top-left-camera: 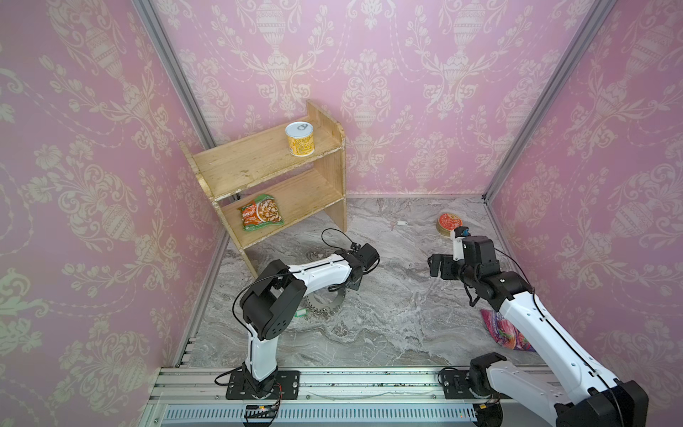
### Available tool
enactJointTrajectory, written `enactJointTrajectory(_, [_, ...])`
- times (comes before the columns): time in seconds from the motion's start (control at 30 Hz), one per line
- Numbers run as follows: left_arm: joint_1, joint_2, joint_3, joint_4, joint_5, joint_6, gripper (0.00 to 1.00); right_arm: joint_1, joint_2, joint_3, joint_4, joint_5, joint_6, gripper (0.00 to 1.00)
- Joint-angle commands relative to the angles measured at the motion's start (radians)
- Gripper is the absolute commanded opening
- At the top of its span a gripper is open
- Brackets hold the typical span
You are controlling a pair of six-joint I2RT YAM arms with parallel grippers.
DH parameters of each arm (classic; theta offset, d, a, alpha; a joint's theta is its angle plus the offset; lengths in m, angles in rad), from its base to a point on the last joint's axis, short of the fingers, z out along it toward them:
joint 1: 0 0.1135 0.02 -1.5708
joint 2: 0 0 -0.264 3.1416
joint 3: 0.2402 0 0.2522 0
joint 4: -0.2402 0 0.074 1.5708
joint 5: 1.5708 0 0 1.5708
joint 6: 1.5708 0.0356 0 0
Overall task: Put the keys on the keyring
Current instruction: 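Lift the key-ring plate with the left gripper while the right gripper reaches toward it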
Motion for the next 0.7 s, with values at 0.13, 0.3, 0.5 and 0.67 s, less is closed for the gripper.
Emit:
enactJointTrajectory(0.13, [-0.007,-0.222,-0.072,-0.009,0.045,0.132,0.0,0.008,-0.024,0.014,-0.007,0.001,-0.007,1.0])
enactJointTrajectory(0.3, [-0.007,-0.348,-0.124,0.028,0.112,0.238,0.0,0.008,-0.023,0.021,0.004,-0.02,0.003,1.0])
enactJointTrajectory(0.5, [-0.007,-0.502,-0.174,0.119,0.257,0.381,0.0,0.008,-0.02,0.032,0.007,-0.056,-0.005,1.0])
enactJointTrajectory(0.67, [-0.007,-0.621,-0.201,0.207,0.432,0.494,0.0,0.008,-0.031,0.038,0.026,-0.106,-0.015,1.0])
